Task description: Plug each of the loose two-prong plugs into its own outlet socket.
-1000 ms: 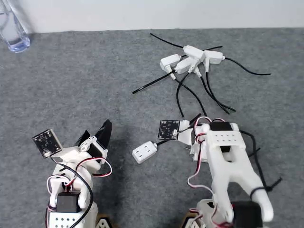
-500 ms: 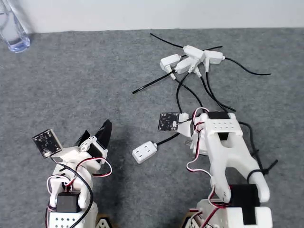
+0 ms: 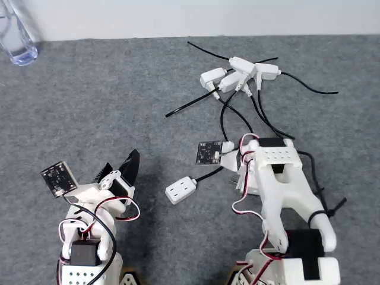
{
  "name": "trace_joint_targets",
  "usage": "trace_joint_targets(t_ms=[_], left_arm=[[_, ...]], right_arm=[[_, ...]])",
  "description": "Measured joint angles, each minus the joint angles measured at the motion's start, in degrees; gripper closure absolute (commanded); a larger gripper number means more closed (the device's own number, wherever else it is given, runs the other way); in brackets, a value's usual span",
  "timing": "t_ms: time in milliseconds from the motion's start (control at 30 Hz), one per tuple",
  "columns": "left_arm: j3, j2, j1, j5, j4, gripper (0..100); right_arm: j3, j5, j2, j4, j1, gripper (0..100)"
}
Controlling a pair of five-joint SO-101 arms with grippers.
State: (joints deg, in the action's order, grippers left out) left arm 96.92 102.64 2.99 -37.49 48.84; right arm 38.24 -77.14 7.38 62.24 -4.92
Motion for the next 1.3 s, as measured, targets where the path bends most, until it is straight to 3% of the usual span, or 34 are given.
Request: trace_joint_targets(t_ms=[1300], left_arm=[[0.0, 0.0, 0.0, 0.0, 0.0, 73]], right_arm=[[5.1, 1.1, 0.0, -4.0, -1.8, 84.4]])
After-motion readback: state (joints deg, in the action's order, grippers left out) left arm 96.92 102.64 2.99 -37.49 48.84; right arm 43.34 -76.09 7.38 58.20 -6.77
